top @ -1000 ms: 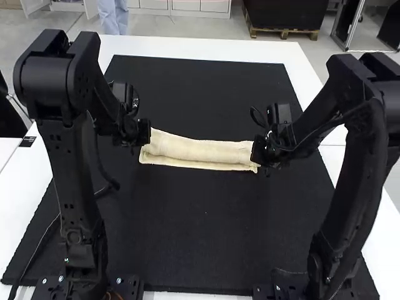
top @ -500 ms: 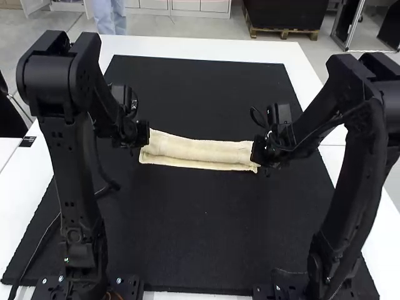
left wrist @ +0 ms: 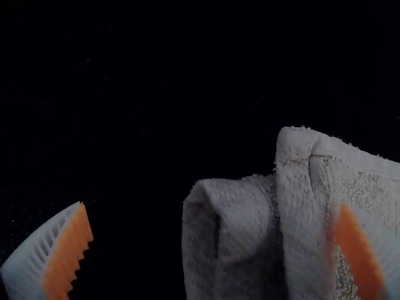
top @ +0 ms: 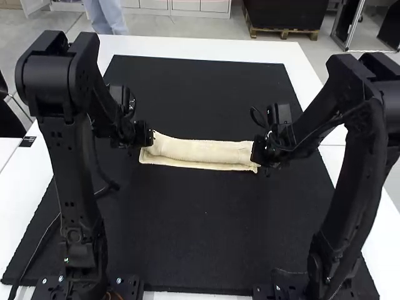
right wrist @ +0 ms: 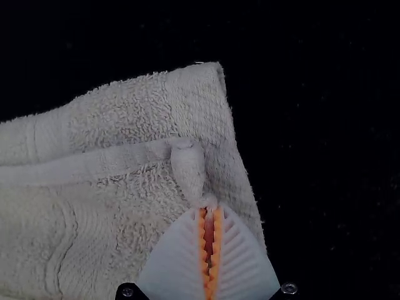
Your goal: Fold the towel.
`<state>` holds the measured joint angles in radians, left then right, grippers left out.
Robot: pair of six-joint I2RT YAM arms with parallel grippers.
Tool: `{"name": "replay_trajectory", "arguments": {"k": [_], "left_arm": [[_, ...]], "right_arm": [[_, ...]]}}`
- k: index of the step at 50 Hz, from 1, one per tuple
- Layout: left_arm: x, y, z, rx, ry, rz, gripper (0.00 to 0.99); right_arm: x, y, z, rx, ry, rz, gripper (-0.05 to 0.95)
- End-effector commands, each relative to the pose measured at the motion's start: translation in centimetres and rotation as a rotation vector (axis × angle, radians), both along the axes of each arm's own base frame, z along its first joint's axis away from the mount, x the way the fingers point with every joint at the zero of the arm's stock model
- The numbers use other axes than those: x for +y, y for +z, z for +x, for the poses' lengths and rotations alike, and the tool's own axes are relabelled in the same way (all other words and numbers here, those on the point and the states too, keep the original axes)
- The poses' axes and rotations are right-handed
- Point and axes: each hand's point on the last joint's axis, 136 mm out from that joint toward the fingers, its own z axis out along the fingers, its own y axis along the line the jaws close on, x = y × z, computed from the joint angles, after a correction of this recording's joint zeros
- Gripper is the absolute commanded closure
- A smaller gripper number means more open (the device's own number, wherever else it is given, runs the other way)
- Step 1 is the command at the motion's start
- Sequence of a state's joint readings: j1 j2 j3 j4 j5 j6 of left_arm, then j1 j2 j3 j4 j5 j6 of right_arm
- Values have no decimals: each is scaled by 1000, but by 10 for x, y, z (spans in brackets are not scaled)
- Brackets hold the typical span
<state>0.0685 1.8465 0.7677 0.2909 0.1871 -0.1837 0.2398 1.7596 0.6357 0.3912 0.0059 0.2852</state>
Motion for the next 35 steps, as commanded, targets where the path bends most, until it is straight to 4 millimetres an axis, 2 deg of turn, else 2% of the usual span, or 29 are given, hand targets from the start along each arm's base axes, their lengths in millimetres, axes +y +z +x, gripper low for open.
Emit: {"name": "replay_trajectory", "arguments": {"k": [1,10,12,15,23,32,35], "left_arm": [[6,7,5,-19,16,3,52],[6,11,7,-28,18,3,34],[6,12,7,-29,19,3,34],[6,13,7,-32,19,2,33],[6,21,10,-44,19,3,33],[4,32,12,-60,13,5,33],[4,39,14,-73,12,5,33]], "right_arm": [[-11,0,4,-8,-29,-18,839],[-10,3,5,-12,-37,-8,810],[-10,3,6,-15,-38,-6,736],[-10,4,7,-18,-38,-5,487],[-9,7,9,-25,-38,-1,285],[-8,16,14,-50,-38,7,282],[-7,22,17,-63,-38,10,248]]}}
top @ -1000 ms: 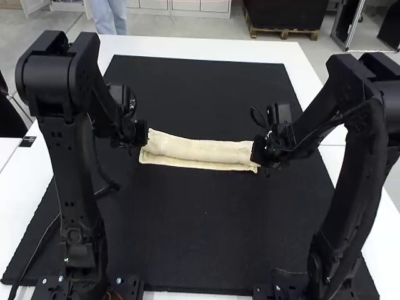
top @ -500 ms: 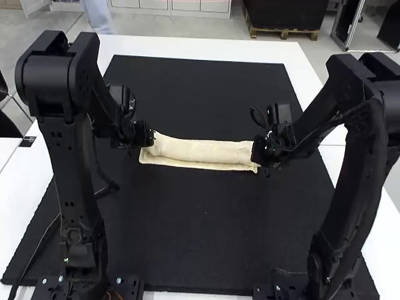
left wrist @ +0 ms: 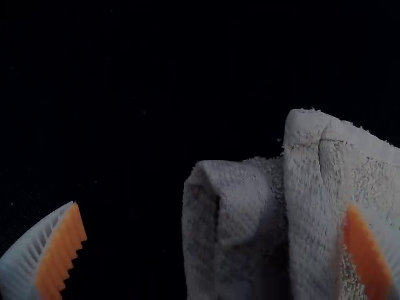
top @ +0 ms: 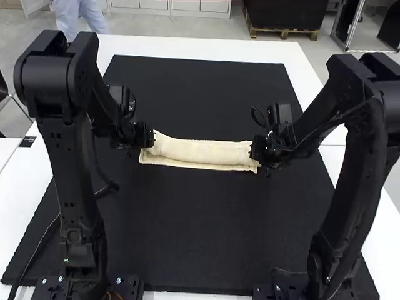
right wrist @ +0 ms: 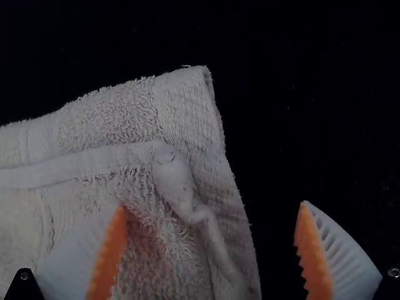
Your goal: Fold the towel.
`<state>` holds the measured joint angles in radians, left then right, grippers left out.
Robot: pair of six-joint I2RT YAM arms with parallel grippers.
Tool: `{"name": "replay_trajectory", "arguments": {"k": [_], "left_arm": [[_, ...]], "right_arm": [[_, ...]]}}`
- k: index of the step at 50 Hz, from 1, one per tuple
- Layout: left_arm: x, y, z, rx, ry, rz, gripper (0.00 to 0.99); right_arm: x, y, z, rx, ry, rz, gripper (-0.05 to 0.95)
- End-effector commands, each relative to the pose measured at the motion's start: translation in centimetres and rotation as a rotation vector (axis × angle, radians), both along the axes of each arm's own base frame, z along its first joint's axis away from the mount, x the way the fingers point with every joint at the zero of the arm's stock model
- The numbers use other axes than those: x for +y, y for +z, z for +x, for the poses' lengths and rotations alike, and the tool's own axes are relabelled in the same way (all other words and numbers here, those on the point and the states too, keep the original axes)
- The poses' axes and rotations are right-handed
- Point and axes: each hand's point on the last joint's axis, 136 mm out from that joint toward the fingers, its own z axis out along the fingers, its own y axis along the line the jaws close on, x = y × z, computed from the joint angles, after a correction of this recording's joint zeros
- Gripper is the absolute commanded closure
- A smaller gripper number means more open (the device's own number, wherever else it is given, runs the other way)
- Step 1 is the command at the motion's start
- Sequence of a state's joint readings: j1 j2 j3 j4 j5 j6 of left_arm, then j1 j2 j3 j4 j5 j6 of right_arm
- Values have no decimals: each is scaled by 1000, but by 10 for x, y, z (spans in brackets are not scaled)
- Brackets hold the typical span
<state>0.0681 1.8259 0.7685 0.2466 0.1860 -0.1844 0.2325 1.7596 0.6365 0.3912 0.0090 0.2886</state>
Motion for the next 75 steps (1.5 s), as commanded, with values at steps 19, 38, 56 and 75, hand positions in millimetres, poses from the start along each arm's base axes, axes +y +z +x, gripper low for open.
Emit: {"name": "replay_trajectory", "arguments": {"k": [19,38,56,75], "left_arm": [[-8,103,19,-208,0,31,33],[-18,152,1,-291,4,38,34],[-32,190,-23,-372,3,41,34],[-44,230,-58,-466,2,28,34]], "right_arm": [[3,48,29,-116,-23,56,43],[6,66,27,-82,-10,175,0],[-9,67,22,-11,11,302,-2],[-9,69,17,49,55,433,-2]]}}
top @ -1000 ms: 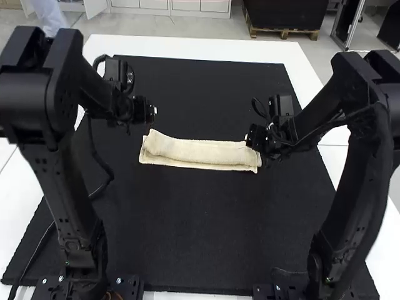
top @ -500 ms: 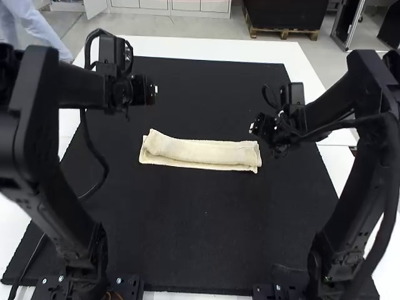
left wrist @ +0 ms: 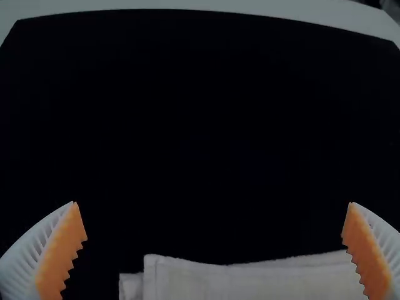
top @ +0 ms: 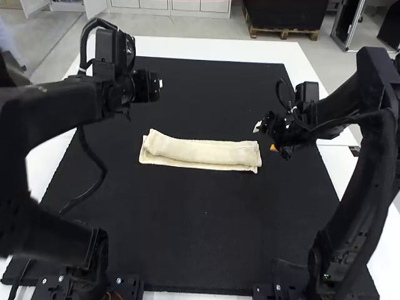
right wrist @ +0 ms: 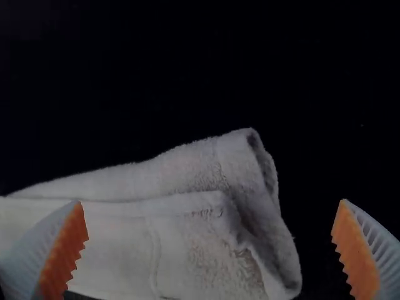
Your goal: Fold the towel.
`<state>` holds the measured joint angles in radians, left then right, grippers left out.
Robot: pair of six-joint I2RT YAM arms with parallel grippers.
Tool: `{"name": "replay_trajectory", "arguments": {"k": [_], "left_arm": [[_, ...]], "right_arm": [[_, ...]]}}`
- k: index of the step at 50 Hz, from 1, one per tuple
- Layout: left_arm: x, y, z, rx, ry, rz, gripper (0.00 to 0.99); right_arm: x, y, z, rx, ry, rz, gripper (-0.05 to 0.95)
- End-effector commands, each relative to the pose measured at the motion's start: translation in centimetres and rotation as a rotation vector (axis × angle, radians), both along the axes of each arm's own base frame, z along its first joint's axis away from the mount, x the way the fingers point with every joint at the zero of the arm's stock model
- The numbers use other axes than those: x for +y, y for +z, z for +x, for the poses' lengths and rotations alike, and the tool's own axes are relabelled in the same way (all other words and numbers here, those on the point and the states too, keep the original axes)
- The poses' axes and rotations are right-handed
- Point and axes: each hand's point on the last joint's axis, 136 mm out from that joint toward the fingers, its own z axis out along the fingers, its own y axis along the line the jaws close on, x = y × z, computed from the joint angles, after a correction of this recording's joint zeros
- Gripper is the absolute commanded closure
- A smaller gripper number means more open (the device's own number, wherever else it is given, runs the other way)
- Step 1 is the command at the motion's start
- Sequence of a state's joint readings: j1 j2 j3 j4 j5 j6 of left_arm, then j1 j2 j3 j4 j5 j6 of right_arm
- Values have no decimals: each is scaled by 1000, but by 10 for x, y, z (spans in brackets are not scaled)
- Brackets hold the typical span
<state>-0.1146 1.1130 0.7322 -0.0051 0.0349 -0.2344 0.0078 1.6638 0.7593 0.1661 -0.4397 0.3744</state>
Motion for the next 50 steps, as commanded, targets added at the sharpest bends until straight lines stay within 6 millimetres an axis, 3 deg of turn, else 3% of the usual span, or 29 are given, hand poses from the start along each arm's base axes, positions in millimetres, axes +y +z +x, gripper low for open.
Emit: {"name": "replay_trajectory", "arguments": {"k": [1,24,50], "left_arm": [[3,17,-9,-50,27,-14,34],[13,37,-40,-134,67,-25,34],[14,44,-48,-149,74,-49,36]], "right_arm": [[5,14,6,-24,27,55,-2],[6,-12,3,35,32,61,-2],[8,-29,3,62,36,55,-2]]}}
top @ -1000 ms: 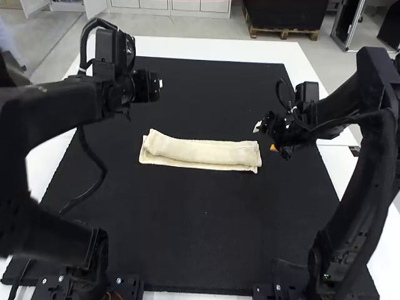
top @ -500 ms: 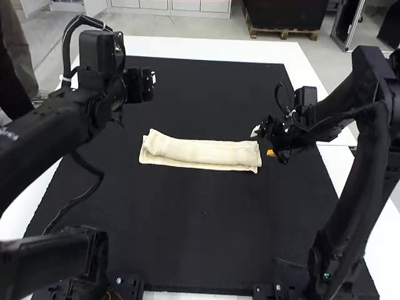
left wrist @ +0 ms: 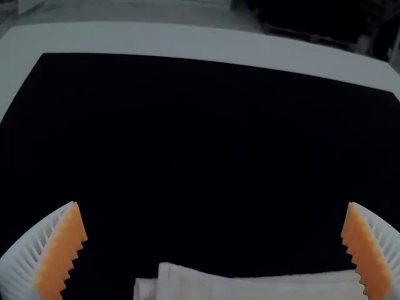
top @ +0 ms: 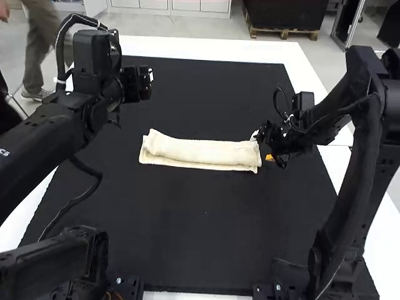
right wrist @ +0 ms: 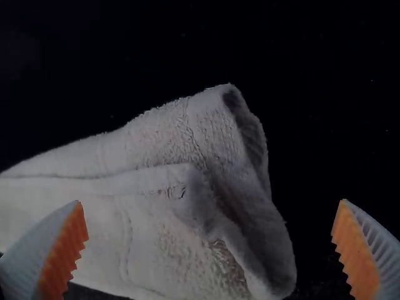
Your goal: Fold the towel.
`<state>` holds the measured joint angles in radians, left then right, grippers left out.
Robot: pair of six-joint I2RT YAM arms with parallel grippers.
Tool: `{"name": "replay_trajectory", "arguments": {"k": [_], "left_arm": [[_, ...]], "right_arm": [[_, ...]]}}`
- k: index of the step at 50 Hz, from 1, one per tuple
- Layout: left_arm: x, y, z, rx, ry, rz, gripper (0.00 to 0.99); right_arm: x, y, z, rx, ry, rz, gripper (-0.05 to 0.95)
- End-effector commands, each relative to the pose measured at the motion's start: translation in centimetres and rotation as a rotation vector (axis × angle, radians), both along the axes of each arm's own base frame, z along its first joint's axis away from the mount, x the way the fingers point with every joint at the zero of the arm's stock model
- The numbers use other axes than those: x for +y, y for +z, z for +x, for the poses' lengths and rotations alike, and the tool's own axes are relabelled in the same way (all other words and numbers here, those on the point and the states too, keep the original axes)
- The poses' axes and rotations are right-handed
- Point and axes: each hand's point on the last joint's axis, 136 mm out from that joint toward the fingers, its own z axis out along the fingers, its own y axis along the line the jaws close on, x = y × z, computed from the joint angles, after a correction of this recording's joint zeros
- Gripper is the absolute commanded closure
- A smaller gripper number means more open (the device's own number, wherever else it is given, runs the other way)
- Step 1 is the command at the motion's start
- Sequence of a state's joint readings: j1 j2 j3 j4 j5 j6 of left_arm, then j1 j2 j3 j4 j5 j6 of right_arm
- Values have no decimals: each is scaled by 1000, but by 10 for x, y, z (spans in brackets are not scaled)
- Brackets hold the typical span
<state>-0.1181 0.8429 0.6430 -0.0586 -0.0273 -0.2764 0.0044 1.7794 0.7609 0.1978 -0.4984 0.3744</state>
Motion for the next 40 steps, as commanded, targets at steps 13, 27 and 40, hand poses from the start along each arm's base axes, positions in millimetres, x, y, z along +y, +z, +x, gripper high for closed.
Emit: {"name": "replay_trajectory", "arguments": {"k": [13,27,40], "left_arm": [[-1,11,-6,-30,4,-16,36],[-2,13,-7,-33,1,-18,36],[-2,13,-6,-35,1,-18,36]], "right_arm": [[10,3,11,-16,19,13,-2],[20,-2,12,-9,28,21,-2],[20,-11,10,12,30,20,-2]]}}
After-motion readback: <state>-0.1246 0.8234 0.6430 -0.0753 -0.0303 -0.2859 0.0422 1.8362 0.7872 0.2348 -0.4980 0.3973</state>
